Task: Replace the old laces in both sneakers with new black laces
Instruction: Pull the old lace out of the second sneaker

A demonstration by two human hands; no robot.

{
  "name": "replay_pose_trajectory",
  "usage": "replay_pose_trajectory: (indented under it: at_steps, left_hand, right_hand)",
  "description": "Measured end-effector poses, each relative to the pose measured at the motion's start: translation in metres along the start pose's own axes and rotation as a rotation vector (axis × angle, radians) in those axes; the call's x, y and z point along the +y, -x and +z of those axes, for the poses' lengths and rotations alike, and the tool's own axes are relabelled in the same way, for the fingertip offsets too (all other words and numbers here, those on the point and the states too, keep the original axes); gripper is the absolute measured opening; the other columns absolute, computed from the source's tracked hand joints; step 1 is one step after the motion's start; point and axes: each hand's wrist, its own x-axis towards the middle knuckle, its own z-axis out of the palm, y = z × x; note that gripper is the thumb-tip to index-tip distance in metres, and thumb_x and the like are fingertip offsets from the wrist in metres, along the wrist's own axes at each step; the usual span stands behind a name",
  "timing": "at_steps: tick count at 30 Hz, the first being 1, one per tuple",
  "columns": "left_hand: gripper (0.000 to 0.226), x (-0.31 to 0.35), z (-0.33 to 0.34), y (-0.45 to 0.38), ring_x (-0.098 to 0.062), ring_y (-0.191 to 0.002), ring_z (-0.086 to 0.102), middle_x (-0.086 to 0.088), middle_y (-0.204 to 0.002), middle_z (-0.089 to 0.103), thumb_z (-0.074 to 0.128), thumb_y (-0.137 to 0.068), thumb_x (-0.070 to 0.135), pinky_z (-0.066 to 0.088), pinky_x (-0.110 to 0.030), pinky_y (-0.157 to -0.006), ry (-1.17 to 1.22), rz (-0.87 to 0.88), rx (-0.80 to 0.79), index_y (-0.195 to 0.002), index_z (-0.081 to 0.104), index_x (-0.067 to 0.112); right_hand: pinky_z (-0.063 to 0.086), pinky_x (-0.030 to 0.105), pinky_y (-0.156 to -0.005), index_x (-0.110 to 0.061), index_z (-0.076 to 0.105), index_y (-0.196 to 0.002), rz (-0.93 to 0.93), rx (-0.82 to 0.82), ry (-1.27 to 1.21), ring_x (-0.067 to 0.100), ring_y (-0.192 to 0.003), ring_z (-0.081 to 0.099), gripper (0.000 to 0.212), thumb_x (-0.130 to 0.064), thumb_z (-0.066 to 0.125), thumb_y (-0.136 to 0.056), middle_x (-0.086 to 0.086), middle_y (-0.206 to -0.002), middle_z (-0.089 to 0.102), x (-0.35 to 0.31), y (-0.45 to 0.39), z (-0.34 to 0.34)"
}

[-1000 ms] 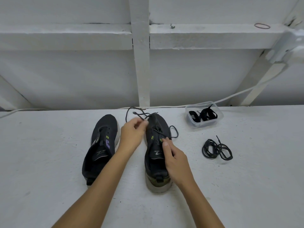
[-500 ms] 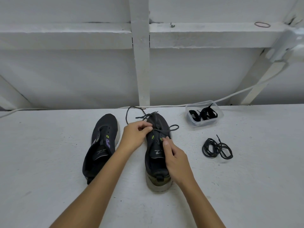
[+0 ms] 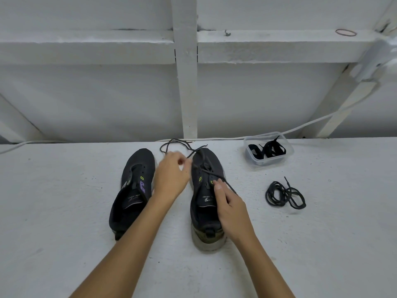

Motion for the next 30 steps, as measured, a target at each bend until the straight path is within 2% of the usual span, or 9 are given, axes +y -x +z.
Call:
replay_pose_trajectory:
  at_steps: [3, 7, 10, 13, 18, 20, 23, 28, 30]
  left_hand:
    - [0.026, 0.005, 0.005, 0.003, -0.001, -0.073, 0.058, 0.01, -0.083, 0.069, 0.068, -0.091, 0.04, 0.037, -0.005, -0.061, 0.164, -0.147, -0.223, -0.081, 0.073, 0.017]
    - [0.016, 0.008, 0.009, -0.002, -0.008, -0.075, 0.059, 0.009, -0.08, 0.069, 0.068, -0.091, 0.029, 0.041, -0.017, -0.064, 0.397, -0.32, -0.217, -0.08, 0.072, 0.018]
    - [0.015, 0.014, 0.002, -0.015, -0.011, -0.072, 0.056, 0.004, -0.086, 0.065, 0.057, -0.095, 0.025, 0.041, -0.024, -0.061, 0.49, -0.411, 0.083, -0.086, 0.065, 0.016]
    - [0.018, 0.012, -0.005, -0.023, -0.016, -0.082, 0.06, -0.002, -0.099, 0.066, 0.052, -0.097, 0.031, 0.046, -0.03, -0.071, 0.586, -0.475, 0.299, -0.096, 0.06, 0.016]
    - [0.039, 0.004, 0.004, -0.007, -0.013, -0.081, 0.064, 0.004, -0.091, 0.07, 0.06, -0.091, 0.055, 0.055, -0.038, -0.08, 0.516, -0.471, -0.261, -0.09, 0.069, 0.017]
    - [0.025, 0.003, 0.01, 0.001, -0.008, -0.075, 0.063, 0.007, -0.09, 0.072, 0.068, -0.09, 0.043, 0.052, -0.031, -0.073, 0.518, -0.384, -0.299, -0.087, 0.074, 0.019]
    - [0.016, 0.003, 0.013, 0.003, -0.01, -0.079, 0.069, 0.007, -0.083, 0.073, 0.067, -0.093, 0.03, 0.055, -0.031, -0.073, 0.471, -0.324, -0.12, -0.083, 0.07, 0.019]
    - [0.02, 0.005, -0.002, -0.013, -0.006, -0.069, 0.072, 0.003, -0.08, 0.069, 0.054, -0.102, 0.029, 0.061, -0.039, -0.074, 0.725, -0.448, 0.316, -0.083, 0.053, 0.02]
    - [0.021, 0.0, -0.008, -0.018, -0.006, -0.071, 0.071, 0.006, -0.079, 0.068, 0.053, -0.102, 0.032, 0.06, -0.043, -0.079, 0.681, -0.441, 0.331, -0.084, 0.052, 0.021]
  right_hand:
    - [0.028, 0.025, -0.121, -0.029, 0.053, -0.148, -0.004, 0.0, 0.001, -0.001, -0.144, 0.036, 0.05, -0.05, 0.043, -0.104, -0.015, -0.156, 0.044, -0.001, -0.001, 0.0]
    - [0.028, 0.018, -0.117, -0.03, 0.056, -0.145, -0.01, -0.005, 0.006, -0.002, -0.143, 0.035, 0.046, -0.048, 0.043, -0.105, -0.015, -0.155, 0.044, -0.001, -0.001, 0.0]
    - [0.028, 0.012, -0.109, -0.03, 0.058, -0.143, -0.015, -0.016, 0.008, -0.003, -0.142, 0.036, 0.045, -0.048, 0.042, -0.105, -0.016, -0.154, 0.045, -0.002, 0.0, -0.001]
    - [0.034, 0.022, -0.115, -0.034, 0.063, -0.136, -0.021, -0.015, -0.009, -0.001, -0.138, 0.043, 0.041, -0.05, 0.041, -0.105, -0.016, -0.15, 0.051, 0.002, 0.0, -0.001]
    - [0.036, 0.032, -0.119, -0.035, 0.061, -0.137, -0.014, -0.007, -0.015, 0.001, -0.142, 0.041, 0.043, -0.054, 0.041, -0.104, -0.018, -0.15, 0.051, 0.004, -0.002, 0.0]
    - [0.038, 0.033, -0.117, -0.034, 0.059, -0.141, -0.01, -0.01, -0.011, 0.0, -0.138, 0.045, 0.048, -0.057, 0.04, -0.103, -0.017, -0.15, 0.051, 0.004, -0.003, 0.001]
    - [0.034, 0.031, -0.12, -0.033, 0.058, -0.142, -0.002, -0.019, -0.001, 0.001, -0.143, 0.039, 0.049, -0.056, 0.04, -0.103, -0.017, -0.153, 0.047, 0.002, -0.001, 0.001]
    - [0.026, 0.025, -0.122, -0.029, 0.056, -0.145, -0.002, -0.021, 0.001, -0.001, -0.147, 0.03, 0.048, -0.05, 0.04, -0.105, -0.016, -0.157, 0.041, 0.001, 0.0, -0.001]
    - [0.027, 0.026, -0.122, -0.029, 0.056, -0.144, 0.001, -0.029, -0.014, -0.002, -0.146, 0.031, 0.047, -0.051, 0.041, -0.105, -0.017, -0.155, 0.043, 0.0, 0.001, -0.001]
